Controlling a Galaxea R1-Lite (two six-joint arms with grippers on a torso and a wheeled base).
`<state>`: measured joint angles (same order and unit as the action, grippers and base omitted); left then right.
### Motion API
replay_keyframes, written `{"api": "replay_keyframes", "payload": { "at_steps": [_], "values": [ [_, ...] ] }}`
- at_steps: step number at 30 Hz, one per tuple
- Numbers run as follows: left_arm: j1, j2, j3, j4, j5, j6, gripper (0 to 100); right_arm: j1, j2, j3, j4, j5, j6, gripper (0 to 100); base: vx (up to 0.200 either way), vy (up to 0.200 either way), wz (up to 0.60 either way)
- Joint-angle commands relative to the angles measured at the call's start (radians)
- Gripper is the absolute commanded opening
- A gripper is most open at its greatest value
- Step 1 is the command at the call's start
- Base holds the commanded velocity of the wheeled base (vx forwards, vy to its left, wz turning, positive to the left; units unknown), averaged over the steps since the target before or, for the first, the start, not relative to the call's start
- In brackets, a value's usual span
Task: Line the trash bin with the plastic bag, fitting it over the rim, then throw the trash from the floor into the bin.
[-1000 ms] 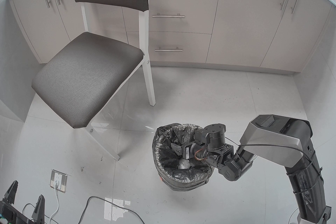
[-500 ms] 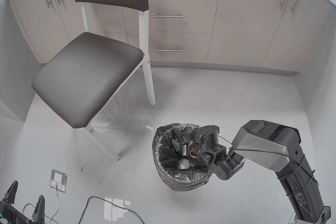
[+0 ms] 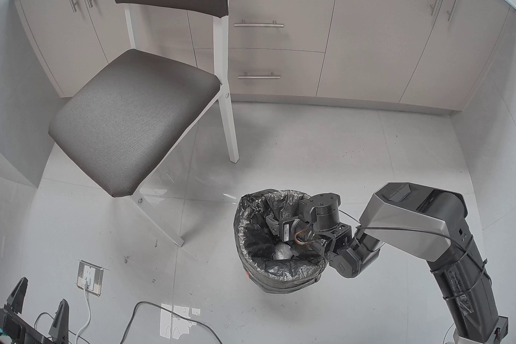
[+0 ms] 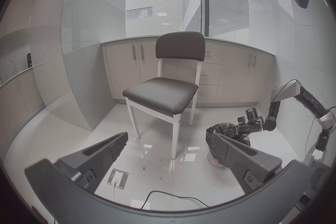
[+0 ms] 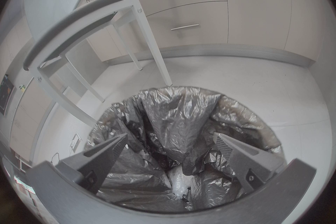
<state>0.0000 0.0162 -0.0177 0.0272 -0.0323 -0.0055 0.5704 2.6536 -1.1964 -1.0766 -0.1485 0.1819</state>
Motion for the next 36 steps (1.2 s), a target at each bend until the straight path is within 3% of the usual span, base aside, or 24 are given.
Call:
{"api": "replay_keyframes", "payload": {
  "at_steps": [1,4,12,13,28,33,36],
  "values": [
    [0.0,-0.01,0.007,0.0,0.0,-0.001,100,0.006,-0.109,0.07,0.007,0.026,0.021,100,0.0,0.0,0.0],
    [0.0,-0.01,0.007,-0.001,0.0,-0.001,100,0.011,-0.17,0.146,0.02,0.101,0.021,100,0.0,0.0,0.0],
    [0.0,-0.01,0.007,0.0,0.0,-0.001,100,0.025,-0.133,0.144,0.021,0.109,0.016,100,0.0,0.0,0.0],
    [0.0,-0.01,0.007,0.0,0.0,-0.001,100,0.025,-0.132,0.144,0.021,0.109,0.014,0,0.0,0.0,0.0],
    [0.0,-0.01,0.007,0.0,0.0,-0.001,100,0.031,-0.081,0.077,0.113,0.113,0.016,0,0.0,0.0,0.0],
    [0.0,-0.01,0.007,0.0,0.0,-0.001,100,0.031,-0.04,-0.126,0.302,0.09,0.021,0,0.0,0.0,0.0],
    [0.0,-0.012,0.007,0.0,0.0,-0.001,100,0.026,-0.018,-0.227,0.372,0.03,0.016,0,0.0,0.0,0.0]
  ]
}}
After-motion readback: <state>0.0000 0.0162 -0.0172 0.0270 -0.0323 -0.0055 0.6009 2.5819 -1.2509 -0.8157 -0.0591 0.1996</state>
